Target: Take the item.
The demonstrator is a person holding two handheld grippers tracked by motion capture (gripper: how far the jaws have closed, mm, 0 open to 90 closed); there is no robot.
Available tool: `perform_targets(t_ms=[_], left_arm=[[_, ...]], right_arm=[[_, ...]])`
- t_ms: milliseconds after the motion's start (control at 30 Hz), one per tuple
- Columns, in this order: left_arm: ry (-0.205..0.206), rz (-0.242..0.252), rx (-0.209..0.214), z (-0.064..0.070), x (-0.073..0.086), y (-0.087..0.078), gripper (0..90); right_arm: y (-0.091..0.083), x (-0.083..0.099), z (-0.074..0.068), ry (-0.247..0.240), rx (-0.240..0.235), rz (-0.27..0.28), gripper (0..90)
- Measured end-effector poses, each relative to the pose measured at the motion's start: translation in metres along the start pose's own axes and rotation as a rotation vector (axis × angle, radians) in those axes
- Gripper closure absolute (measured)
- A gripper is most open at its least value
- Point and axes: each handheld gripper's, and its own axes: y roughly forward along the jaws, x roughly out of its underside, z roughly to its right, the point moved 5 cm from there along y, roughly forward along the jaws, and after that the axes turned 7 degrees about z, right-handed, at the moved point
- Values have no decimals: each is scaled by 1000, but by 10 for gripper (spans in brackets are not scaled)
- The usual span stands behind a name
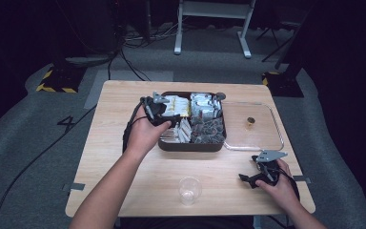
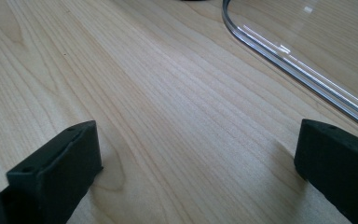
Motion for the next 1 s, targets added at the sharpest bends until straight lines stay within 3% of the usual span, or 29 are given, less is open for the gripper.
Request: perform_targets(t_ms=[167, 200, 367, 400, 500, 767, 1000], left_arm=[[-26, -9, 12, -2, -3, 24, 389], [-16, -18, 16, -4, -2, 29, 390], [-61, -35, 33, -13, 1, 51, 433], [-74, -48, 21, -20, 3, 62, 434], [-85, -69, 4, -29, 5, 76, 443], [-102, -161, -9, -42, 14, 105, 483], [-118, -207, 1, -46, 16, 118, 493]], right_arm=[[0, 0, 0, -4, -7, -1, 7], [0, 0, 0, -5, -8, -1, 7], [-1, 1, 0, -13, -17, -1, 7], [-1, 1, 0, -13, -18, -1, 8], [-1, 1, 0, -13, -20, 0, 7], [-1, 1, 1, -17, -24, -1, 7], [-1, 1, 1, -17, -24, -2, 7]])
